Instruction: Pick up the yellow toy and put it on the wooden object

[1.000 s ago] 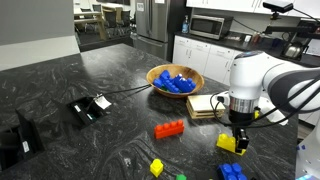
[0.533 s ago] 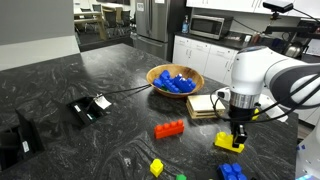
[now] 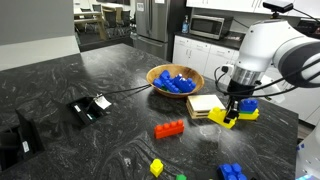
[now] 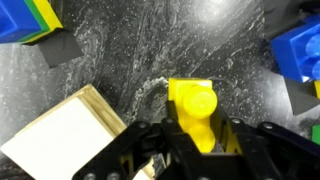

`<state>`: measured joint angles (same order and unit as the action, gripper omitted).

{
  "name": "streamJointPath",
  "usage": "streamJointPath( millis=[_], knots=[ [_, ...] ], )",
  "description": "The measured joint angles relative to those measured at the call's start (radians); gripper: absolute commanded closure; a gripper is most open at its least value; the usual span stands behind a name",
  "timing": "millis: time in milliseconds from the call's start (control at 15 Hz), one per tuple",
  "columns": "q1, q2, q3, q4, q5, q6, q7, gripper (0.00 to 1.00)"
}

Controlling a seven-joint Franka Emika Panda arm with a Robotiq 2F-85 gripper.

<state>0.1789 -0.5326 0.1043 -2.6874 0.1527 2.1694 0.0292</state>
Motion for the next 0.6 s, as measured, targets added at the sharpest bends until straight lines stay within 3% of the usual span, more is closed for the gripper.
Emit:
streamJointPath(
  millis=[600],
  knots=[
    [-0.246,-0.045,-0.007,0.069,-0.187,-0.016,0.294,0.89]
  ],
)
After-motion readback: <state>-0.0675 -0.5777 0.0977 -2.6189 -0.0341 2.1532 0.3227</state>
